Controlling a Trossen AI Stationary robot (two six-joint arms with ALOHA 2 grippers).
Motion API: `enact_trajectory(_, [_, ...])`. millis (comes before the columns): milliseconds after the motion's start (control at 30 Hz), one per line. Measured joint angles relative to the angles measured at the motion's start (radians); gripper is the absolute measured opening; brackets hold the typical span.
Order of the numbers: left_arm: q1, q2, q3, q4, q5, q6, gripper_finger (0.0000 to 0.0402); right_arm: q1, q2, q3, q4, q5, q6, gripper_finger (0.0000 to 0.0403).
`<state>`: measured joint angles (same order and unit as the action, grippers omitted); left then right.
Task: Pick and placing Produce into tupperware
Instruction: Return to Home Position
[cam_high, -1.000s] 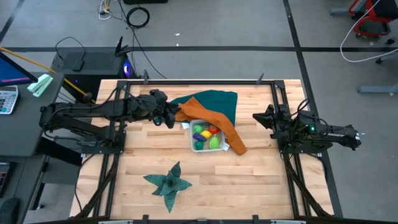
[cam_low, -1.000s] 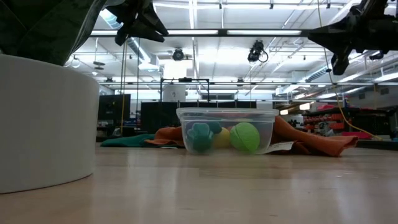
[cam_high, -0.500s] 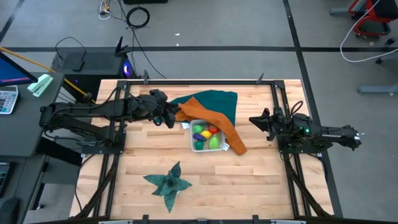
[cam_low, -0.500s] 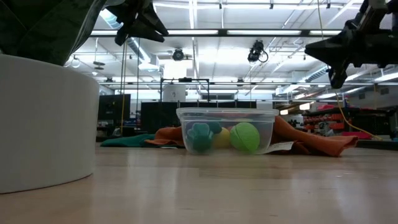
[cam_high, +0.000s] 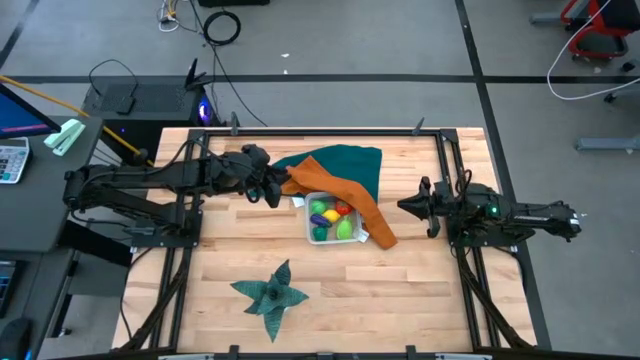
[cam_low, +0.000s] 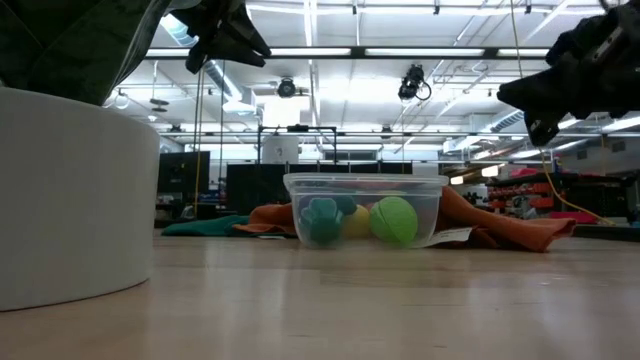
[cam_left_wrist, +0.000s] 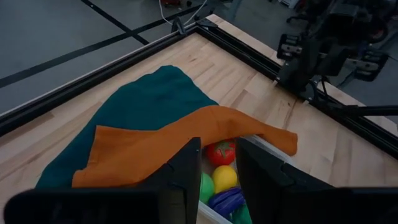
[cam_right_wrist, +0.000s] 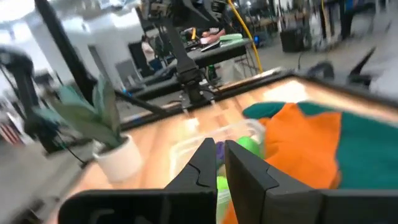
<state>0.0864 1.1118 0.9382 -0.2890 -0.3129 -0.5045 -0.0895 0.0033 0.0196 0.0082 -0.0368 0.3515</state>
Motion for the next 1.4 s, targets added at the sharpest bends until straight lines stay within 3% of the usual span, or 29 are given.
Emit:
enact_trajectory(367, [0.000, 0.000, 0.000, 0.000, 0.003, 0.000, 0.0103, 0.000, 0.004, 0.000, -0.003, 0.012, -0.357, 0.0000])
enact_trajectory(600, [0.000, 0.000, 0.000, 0.016, 0.003, -0.001, 0.0095, 0.000, 0.004, 0.000, -0.002, 0.014, -0.368, 0.0000])
enact_trajectory(800, [-0.007, -0.042, -0.010, 0.095, -0.028, 0.087, 0.0065, 0.000, 0.004, 0.000, -0.002, 0.015, -0.349, 0.0000])
enact_trajectory(1133, [-0.025, -0.248, -0.233, 0.312, -0.033, 0.115, 0.0026, 0.000, 0.004, 0.000, -0.001, 0.016, -0.348, 0.0000])
enact_trajectory(1400, [-0.047, -0.422, -0.396, 0.351, -0.054, 0.132, 0.0012, 0.000, 0.004, 0.000, -0.001, 0.014, -0.348, 0.0000])
